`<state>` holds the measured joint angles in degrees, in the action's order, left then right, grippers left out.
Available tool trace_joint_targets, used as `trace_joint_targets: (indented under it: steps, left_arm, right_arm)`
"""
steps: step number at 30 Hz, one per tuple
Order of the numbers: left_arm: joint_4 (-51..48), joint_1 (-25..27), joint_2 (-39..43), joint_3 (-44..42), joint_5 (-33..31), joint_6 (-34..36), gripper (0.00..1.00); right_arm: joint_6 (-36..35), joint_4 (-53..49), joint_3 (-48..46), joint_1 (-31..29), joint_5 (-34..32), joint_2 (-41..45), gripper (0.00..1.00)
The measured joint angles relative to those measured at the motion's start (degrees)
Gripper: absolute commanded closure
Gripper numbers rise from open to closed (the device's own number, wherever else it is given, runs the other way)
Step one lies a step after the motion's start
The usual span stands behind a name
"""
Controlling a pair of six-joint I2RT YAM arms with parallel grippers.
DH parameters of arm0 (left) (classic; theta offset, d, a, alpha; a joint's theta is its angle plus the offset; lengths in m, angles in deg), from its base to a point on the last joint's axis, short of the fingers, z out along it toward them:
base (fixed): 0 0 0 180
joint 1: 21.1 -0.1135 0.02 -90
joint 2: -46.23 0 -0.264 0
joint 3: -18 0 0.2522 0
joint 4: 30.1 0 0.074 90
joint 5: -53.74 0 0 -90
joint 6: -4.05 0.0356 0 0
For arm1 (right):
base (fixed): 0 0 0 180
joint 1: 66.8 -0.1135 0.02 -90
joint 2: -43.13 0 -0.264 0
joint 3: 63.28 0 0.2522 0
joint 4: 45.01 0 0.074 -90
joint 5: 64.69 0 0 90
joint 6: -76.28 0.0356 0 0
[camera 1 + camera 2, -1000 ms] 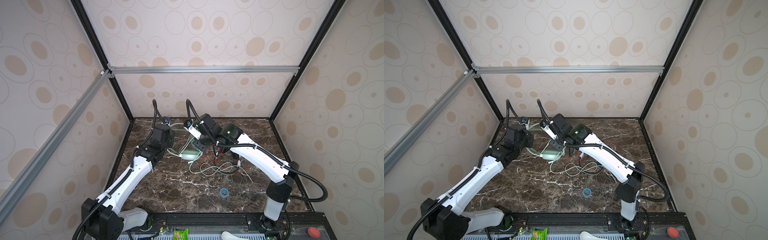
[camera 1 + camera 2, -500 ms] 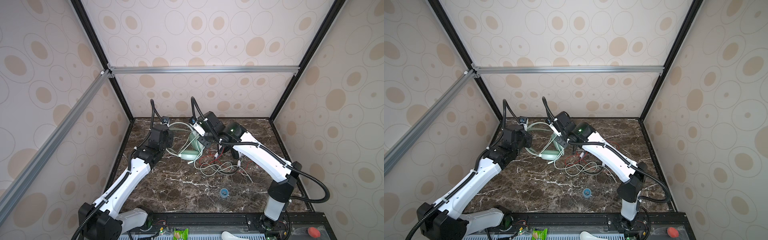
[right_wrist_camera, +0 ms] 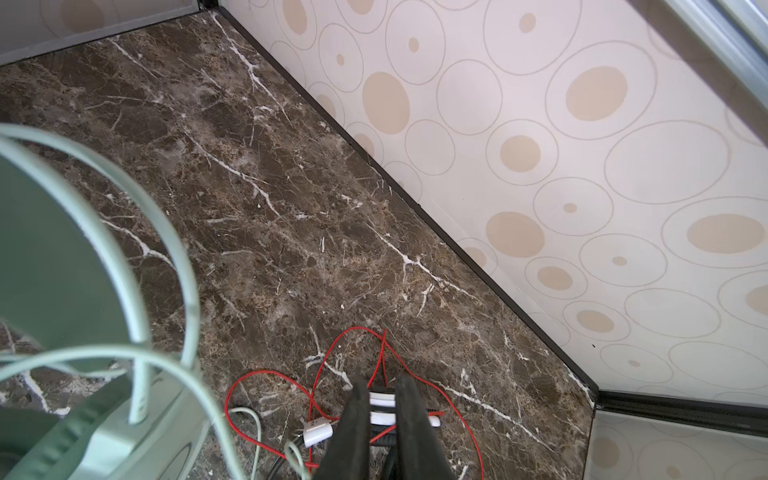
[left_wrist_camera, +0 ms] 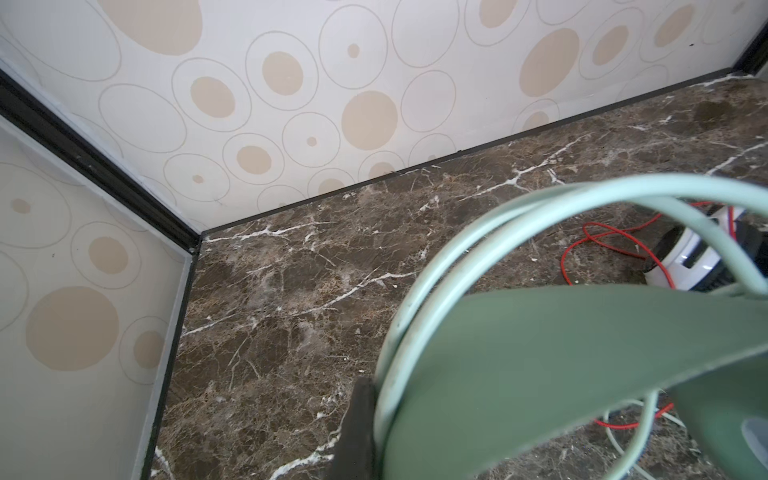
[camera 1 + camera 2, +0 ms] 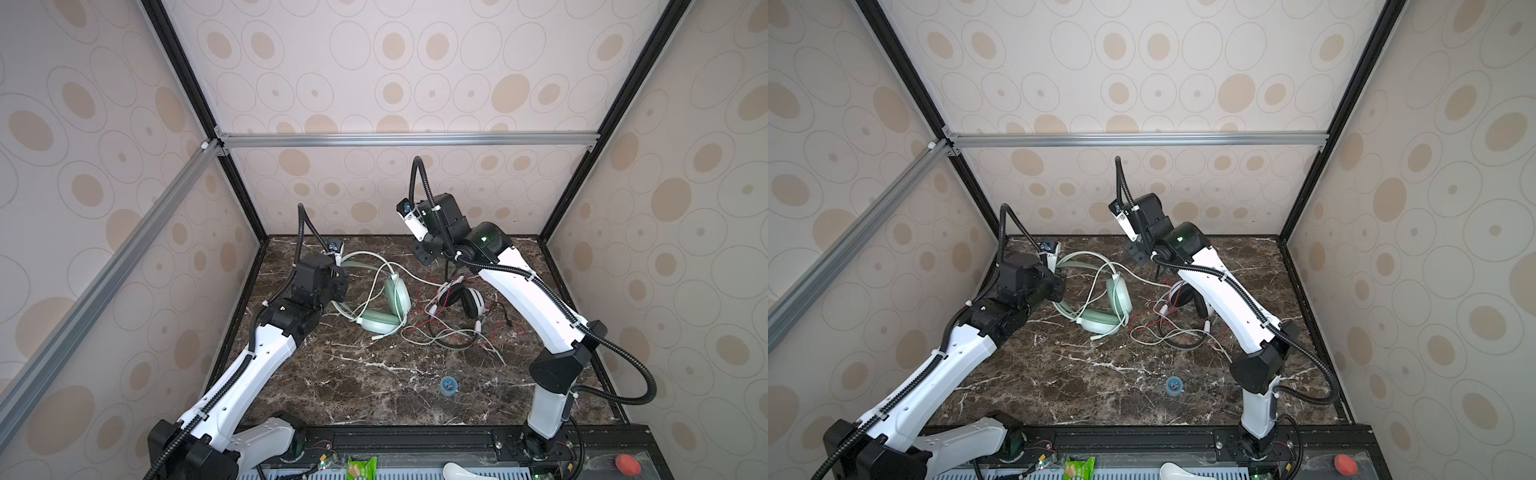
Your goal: Wrap the headphones
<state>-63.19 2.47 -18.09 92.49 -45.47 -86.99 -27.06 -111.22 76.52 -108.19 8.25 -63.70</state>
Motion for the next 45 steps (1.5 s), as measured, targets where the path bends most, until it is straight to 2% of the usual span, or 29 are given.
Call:
trace_joint_targets:
  steps: [3,6,8,10,13,15,18,22,26,34,45]
  left_arm:
    - [0.0,0.0,0.2,-0.1,1.3,-0.2,1.0]
    - [-0.1,0.0,0.2,-0.1,1.9,-0.9,1.0]
    - [-0.2,0.0,0.2,0.0,2.6,-1.5,1.0]
    - [-1.1,0.0,0.0,0.6,3.4,-2.4,1.0]
    - [-2.7,0.0,-0.2,2.0,4.5,-4.0,1.0]
    - [-3.6,0.0,-0.5,3.3,5.2,-4.8,1.0]
    - [-5.1,-0.1,-1.6,5.4,6.2,-6.0,1.0]
    - [-7.1,-0.8,-3.6,7.9,7.3,-7.1,1.0]
    - [-8.4,-1.8,-5.6,9.5,8.1,-8.2,1.0]
    - [-8.9,-4.4,-8.0,11.0,10.5,-10.3,1.0]
    - [-8.1,-6.1,-8.2,11.1,12.5,-12.2,1.0]
  right_arm:
    - [1.4,1.2,-1.5,1.6,2.3,-0.5,0.84]
    - [2.6,2.4,-4.3,2.8,4.8,-0.2,0.76]
    - [3.2,3.6,-7.5,3.4,7.3,0.8,0.69]
    - [4.2,5.1,-12.7,4.2,10.8,3.4,0.55]
    - [5.1,8.9,-22.9,5.9,17.0,10.4,0.36]
    - [5.5,11.8,-30.0,7.3,20.3,16.5,0.29]
    - [6.8,16.6,-39.6,9.5,25.3,27.0,0.23]
    - [8.5,20.9,-47.1,10.8,30.9,37.4,0.22]
    - [9.9,22.5,-50.3,10.8,36.2,41.0,0.22]
    - [12.5,24.1,-55.2,10.8,45.1,41.5,0.21]
    - [14.2,29.5,-60.9,9.9,50.9,36.5,0.22]
